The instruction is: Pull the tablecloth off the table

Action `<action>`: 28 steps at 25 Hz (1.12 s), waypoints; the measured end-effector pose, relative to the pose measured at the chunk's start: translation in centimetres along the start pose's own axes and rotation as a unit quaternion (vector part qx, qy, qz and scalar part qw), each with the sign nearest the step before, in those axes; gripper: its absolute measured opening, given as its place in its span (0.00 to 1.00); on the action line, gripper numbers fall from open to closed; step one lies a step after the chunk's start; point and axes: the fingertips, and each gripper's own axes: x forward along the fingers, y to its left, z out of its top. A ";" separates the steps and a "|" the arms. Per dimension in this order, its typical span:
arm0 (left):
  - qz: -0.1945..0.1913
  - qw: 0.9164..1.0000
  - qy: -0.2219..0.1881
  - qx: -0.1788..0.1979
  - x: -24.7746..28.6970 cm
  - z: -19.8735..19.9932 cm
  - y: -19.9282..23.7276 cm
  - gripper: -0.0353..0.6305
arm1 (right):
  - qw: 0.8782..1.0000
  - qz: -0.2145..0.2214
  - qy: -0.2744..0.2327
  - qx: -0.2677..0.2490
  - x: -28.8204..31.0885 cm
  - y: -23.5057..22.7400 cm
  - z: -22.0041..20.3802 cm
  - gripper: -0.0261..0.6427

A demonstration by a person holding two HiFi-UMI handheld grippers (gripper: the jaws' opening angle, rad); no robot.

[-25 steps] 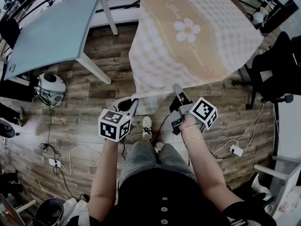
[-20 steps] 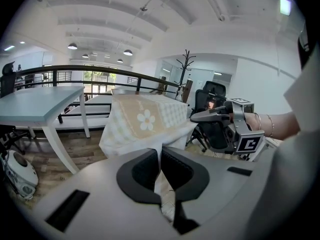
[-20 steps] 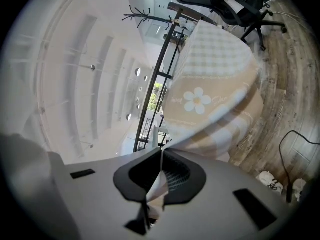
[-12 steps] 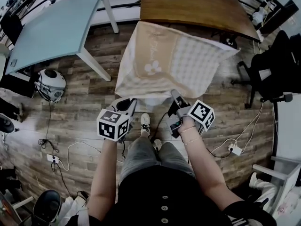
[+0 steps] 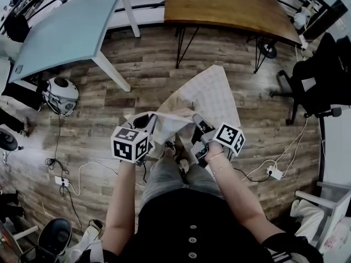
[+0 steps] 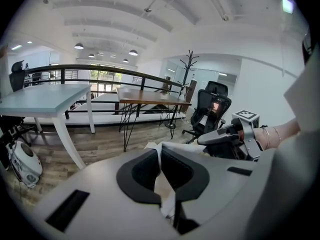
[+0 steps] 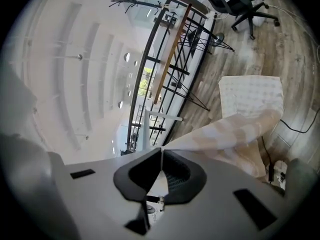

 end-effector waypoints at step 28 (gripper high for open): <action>-0.015 1.000 -0.016 -0.018 -2.2 -1.4 -1.5 0.08 | 1.000 -0.006 0.006 -0.022 -1.8 0.1 -1.2 0.08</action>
